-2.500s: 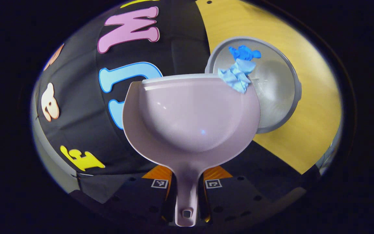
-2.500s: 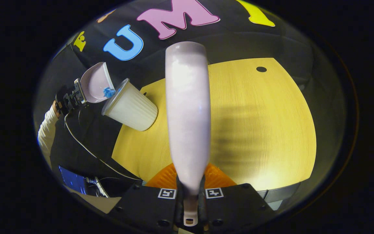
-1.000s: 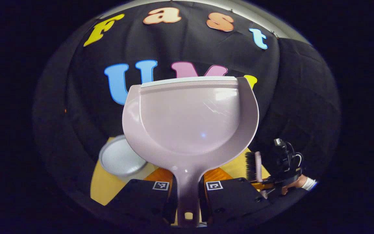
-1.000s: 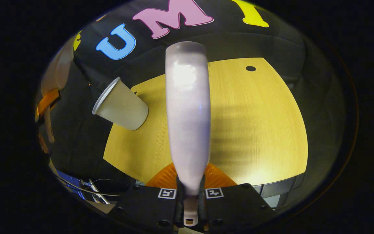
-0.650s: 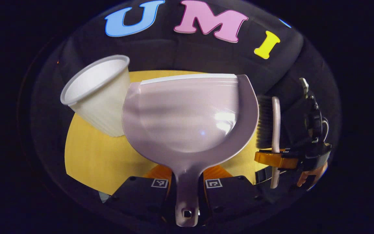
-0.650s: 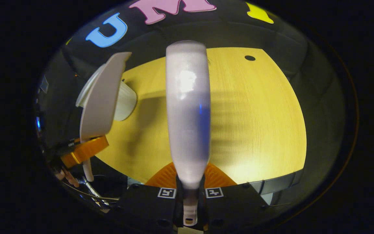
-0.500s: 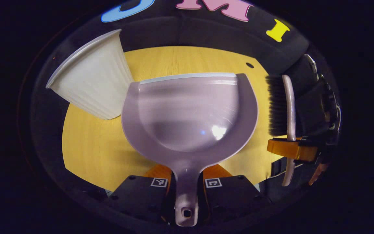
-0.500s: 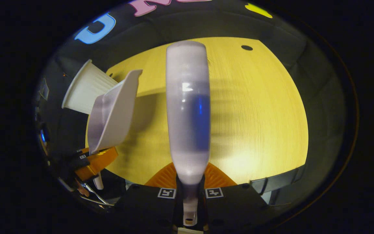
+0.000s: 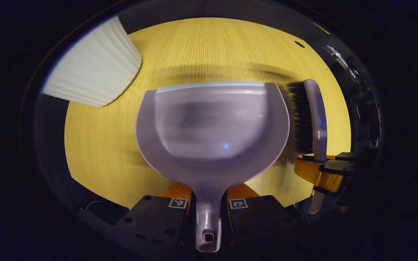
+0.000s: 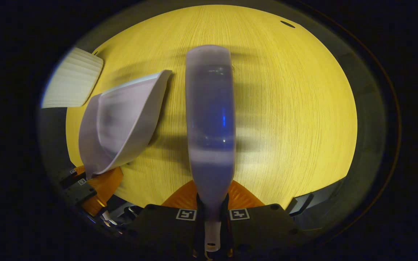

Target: Pick up the small broom and dustpan from the desktop, sweep the trash into the dustpan with the broom, and then empty the trash into the garbage bin.

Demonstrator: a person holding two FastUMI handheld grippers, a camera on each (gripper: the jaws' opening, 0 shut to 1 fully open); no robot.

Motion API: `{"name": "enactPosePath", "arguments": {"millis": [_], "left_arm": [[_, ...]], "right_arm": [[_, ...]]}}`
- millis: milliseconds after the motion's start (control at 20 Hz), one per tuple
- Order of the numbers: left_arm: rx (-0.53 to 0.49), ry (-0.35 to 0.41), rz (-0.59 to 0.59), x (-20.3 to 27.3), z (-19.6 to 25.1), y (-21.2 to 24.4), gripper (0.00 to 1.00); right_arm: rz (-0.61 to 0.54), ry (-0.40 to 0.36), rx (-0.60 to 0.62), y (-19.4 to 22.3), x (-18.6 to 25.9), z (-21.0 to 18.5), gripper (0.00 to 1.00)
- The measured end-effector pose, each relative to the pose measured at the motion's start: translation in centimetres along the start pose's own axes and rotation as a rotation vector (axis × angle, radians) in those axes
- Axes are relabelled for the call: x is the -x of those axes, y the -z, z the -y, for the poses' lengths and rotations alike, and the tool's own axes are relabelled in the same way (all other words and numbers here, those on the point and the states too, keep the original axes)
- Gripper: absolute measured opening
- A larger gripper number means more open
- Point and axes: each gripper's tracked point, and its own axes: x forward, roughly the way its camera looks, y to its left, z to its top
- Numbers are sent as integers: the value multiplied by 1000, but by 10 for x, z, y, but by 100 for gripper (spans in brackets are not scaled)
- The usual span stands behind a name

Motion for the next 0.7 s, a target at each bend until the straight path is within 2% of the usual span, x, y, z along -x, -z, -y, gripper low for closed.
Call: {"name": "enactPosePath", "arguments": {"millis": [50, 150, 200, 250, 700], "left_arm": [[-12, -15, -2, -2, 3, -1, 26], [-20, -35, -10, -5, 4, -2, 25], [-25, -40, -16, -5, 5, -2, 25], [-26, -43, -22, -7, 6, -2, 26], [-2, 3, -148, -30, 5, 6, 27]], "right_arm": [[-12, 7, 1, 0, 0, 0, 18], [-34, 18, -1, 0, 0, 1, 18], [-46, 32, 3, 1, -1, 3, 12], [-57, 41, 4, 3, -3, 5, 18], [-80, 40, 7, 1, -2, -2, 21]]}}
